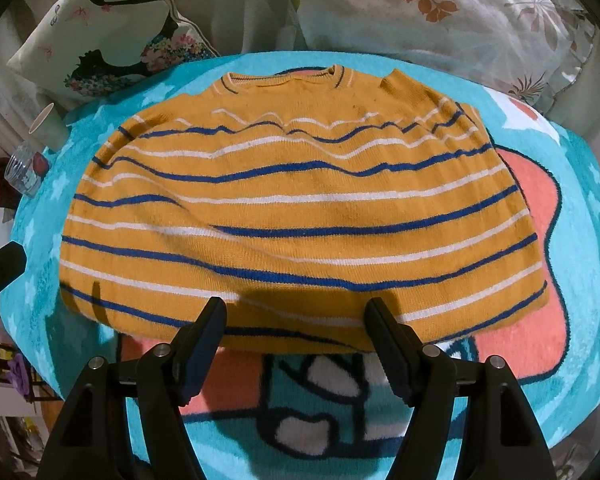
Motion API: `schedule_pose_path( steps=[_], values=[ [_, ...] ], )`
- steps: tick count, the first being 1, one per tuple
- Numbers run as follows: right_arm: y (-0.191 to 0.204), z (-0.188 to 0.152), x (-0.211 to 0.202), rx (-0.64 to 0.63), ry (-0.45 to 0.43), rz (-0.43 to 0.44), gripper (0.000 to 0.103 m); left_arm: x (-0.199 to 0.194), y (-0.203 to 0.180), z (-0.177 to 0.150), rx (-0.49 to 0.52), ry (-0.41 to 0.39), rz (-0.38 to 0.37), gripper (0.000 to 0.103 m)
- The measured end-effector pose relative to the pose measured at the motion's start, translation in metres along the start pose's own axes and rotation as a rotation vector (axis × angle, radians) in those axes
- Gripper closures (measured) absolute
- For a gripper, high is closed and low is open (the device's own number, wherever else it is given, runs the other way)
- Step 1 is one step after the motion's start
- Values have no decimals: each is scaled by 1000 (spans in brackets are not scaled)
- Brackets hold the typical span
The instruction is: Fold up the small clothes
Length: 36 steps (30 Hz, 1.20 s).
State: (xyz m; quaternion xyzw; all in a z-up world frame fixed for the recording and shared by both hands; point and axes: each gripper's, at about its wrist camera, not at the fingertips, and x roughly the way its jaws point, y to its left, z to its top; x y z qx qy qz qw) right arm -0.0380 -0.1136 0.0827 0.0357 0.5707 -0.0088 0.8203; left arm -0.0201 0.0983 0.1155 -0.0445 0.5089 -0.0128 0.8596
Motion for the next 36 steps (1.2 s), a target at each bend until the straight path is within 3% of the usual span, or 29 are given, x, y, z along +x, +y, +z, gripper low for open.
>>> schedule_pose_path(
  steps=[16,23,29,33,36],
  values=[
    [2,4,6,-12,13,-16,26,16,14,6,-45,39,-26,0],
    [13,12,-2,-66,-16,0,26,22,79,12,-192,5,39,0],
    [76,27,0,-270,15,123,26,40,135,-13,-336,69,83,0],
    [136,35,10,-394,40,224,26,43,146,-25,-351,98,84,0],
    [174,40,24,-465,38,209,26,40,150,-29,-341,92,90,0]
  ],
)
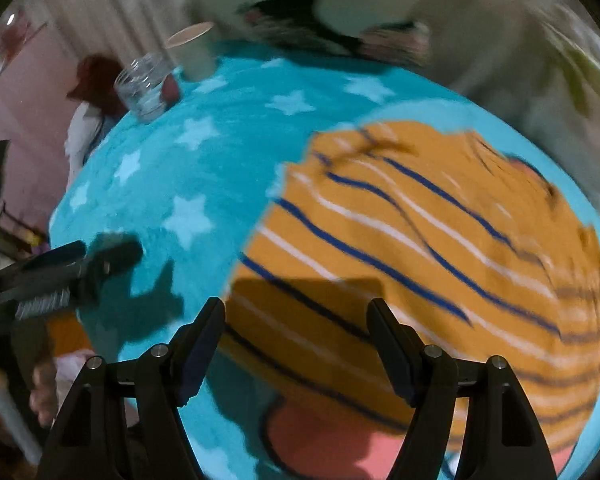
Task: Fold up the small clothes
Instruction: 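Grasp the sweater edge with the right tool and fold it over lengthwise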
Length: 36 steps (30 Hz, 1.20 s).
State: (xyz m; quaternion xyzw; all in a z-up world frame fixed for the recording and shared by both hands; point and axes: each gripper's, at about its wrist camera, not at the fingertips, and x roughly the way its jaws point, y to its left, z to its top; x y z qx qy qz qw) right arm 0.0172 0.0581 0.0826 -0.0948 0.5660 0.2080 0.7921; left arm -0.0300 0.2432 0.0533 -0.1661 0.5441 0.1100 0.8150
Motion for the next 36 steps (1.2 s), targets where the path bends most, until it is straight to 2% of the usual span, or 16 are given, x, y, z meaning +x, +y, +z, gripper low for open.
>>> schedule_pose_path(
  steps=[4,8,9,12,16,20,26,30,33,36],
  values=[
    [23,23,41,-60,33,-136,26,-4,11,-5,9,-11,15,0],
    [30,25,64,-114,33,-313,26,-2,24,-9,-7,-4,21,0],
    [31,25,66,-123,31,-335,30,-1,27,-11,-14,1,20,0],
    [25,23,67,-114,24,-358,51,5,32,-14,-34,23,15,0],
    [19,24,64,-135,24,-364,68,6,32,-18,-39,35,28,0],
    [14,25,57,-125,-8,-310,80,-2,23,-20,-39,23,53,0],
    [-36,27,8,64,-108,-42,84,-26,-13,-19,-11,-21,90,0],
    [-95,14,-47,207,-226,76,84,-44,-58,-20,45,-65,99,0],
    [-151,-15,-86,328,-300,102,84,-53,-95,-27,90,-81,88,0],
    [-216,-56,-103,460,-320,97,84,-56,-131,-38,128,-80,70,0]
  ],
)
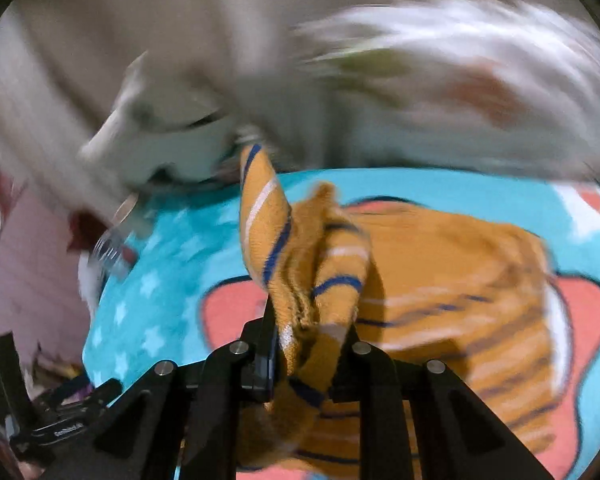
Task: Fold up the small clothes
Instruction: 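Grasp the sweater edge with the right tool and fold it over lengthwise, then lower the folded sweater onto the blanket and open the right tool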
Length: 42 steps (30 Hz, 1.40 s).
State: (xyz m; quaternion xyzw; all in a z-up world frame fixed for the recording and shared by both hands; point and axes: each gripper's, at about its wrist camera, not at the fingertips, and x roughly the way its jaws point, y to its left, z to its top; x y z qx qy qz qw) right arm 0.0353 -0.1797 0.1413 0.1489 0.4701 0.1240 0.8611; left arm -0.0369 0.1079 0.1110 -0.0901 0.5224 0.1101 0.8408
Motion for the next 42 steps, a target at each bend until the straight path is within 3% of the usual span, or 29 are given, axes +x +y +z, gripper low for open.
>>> schedule_pose_path(
  steps=[4,9,11,13,17,20,23,25,26,27,28,29,30,33,35,38,40,42],
  values=[
    [-92,-21,-8,180,35,-15,84,-2,-43,-14,64,15,-17,0],
    [-148,-39,-11,262,40,-3,84,-7,-77,-24,103,10,-17,0],
    [-155,-36,-11,255,43,22,77,-6,-85,-27,105,19,-18,0],
    [-165,-33,-18,262,39,5,61,-7,-93,-29,107,22,-23,0],
    [-174,-23,-53,260,-26,-59,60,-9,-111,-28,136,1,-27,0],
    [-154,-12,-82,217,-86,62,60,-4,-122,-28,133,17,-42,0],
    [-118,-13,-75,141,-39,212,60,-2,-133,-32,134,28,-60,0],
    [-99,-26,-49,95,53,254,62,-2,-141,-34,153,25,-64,0],
    [-96,-32,-38,71,85,226,62,-3,-144,-35,162,21,-64,0],
    [-96,-41,-23,43,127,147,70,-5,-146,-35,173,13,-63,0],
    [-100,-47,-14,26,155,75,92,-6,-149,-35,183,3,-61,0],
    [-108,-54,-6,6,183,-11,99,-8,-150,-35,193,-8,-59,0],
    [-115,-58,-3,-4,192,-52,102,-8,-152,-33,201,-12,-59,0],
    [-132,-62,-12,22,200,-39,102,-3,-156,-26,207,-11,-78,0],
    [-129,-60,-14,5,198,-50,102,5,-160,-16,195,-13,-142,0],
    [-128,-52,-27,38,164,19,92,20,-168,-1,177,-7,-193,0],
    [-133,-41,-44,60,84,23,66,32,-177,7,174,7,-201,0],
    [-141,-33,-51,71,34,-11,62,42,-188,13,180,24,-204,0]
  ],
)
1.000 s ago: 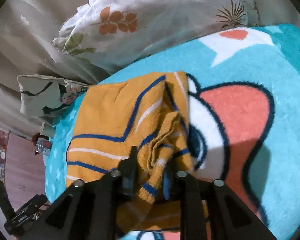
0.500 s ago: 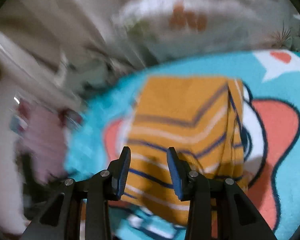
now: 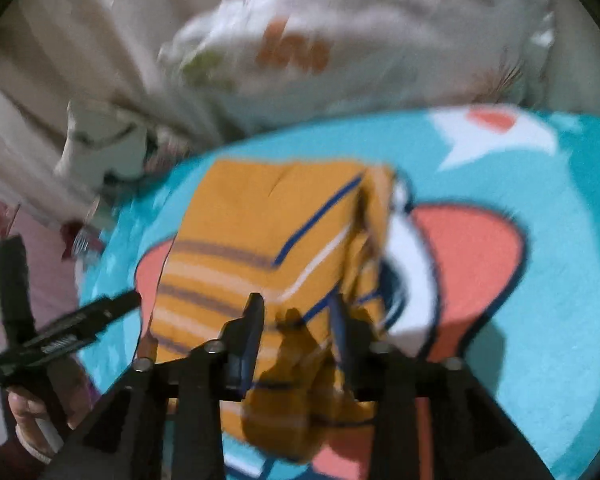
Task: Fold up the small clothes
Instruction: 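Lower the folded sweater onto the blanket and open the right tool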
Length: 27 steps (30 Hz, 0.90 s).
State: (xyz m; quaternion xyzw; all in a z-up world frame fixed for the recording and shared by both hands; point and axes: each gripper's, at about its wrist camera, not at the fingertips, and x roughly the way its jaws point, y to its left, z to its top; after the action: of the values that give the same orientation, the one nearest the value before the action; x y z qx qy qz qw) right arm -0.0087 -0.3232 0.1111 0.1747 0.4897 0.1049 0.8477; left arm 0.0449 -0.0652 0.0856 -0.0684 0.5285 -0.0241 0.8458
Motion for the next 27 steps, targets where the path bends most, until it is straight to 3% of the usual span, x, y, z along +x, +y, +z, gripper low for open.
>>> schedule_pose_path(
  steps=[3,6,8,13,18,25,27],
  values=[
    [-12,5,2,40,6,0,62,14,-16,1,33,9,16,0],
    [-15,-1,25,38,71,-58,62,26,-29,-7,56,2,50,0],
    [-20,-9,38,41,112,-94,56,30,-31,-9,41,8,55,0],
    [-27,-8,23,66,78,-84,51,9,-27,-6,10,-10,54,0],
    [-30,-8,-16,62,-10,-113,47,-47,-32,-17,12,-177,100,0],
    [-19,-13,-48,34,-80,-113,44,-145,-45,-39,29,-580,173,0],
    [-16,-15,-55,26,-95,-112,42,-165,-45,-41,22,-655,179,0]
  ],
)
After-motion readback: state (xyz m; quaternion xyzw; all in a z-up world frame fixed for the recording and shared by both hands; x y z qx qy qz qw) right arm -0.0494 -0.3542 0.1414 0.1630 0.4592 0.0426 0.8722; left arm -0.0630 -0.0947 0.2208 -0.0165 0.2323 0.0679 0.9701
